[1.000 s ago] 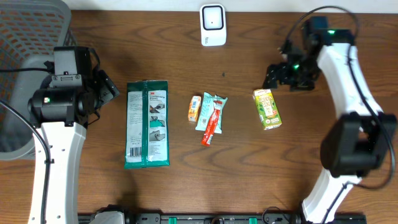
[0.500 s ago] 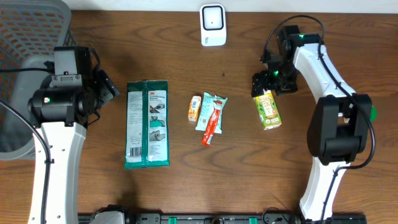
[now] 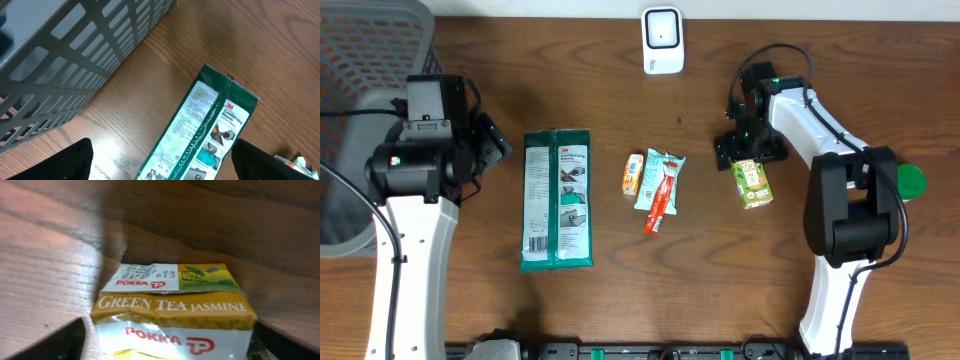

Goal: Scan the item barcode

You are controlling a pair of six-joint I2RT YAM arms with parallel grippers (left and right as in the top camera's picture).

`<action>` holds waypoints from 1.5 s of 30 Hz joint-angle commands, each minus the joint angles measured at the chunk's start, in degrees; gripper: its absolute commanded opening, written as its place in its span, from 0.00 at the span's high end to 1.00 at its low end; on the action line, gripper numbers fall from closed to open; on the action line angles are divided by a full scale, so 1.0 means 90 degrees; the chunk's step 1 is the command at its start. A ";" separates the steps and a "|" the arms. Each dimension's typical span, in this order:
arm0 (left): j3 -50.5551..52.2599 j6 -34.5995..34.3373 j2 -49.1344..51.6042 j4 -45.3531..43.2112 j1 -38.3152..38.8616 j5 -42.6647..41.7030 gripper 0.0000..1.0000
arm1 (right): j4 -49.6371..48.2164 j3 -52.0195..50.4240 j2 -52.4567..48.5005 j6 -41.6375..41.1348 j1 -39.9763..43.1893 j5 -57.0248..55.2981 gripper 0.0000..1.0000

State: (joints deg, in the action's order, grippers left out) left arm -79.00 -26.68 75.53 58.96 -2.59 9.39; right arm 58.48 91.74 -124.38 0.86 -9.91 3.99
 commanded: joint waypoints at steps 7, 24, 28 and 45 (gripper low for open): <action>-0.0046 0.0080 -0.0034 0.0022 -0.0027 0.0083 0.11 | -0.0007 -0.0017 -0.0068 0.0010 -0.0029 -0.0107 0.52; -0.0046 0.0080 -0.0034 0.0019 -0.0027 0.0083 0.11 | 0.0699 0.0964 0.0792 0.0311 -0.0097 -0.0104 0.55; -0.0046 0.0080 -0.0034 0.0019 -0.0027 0.0083 0.11 | 0.0636 0.1052 0.1149 0.0505 -0.0253 -0.0114 0.56; -0.0046 0.0080 -0.0034 0.0019 -0.0027 0.0083 0.11 | -0.0189 0.1222 0.1792 -0.0199 -0.0775 -0.1081 0.58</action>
State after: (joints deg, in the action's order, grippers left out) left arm -79.00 -26.68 75.53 58.96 -2.59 9.39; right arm 58.81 101.23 -110.50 4.34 -16.97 -4.08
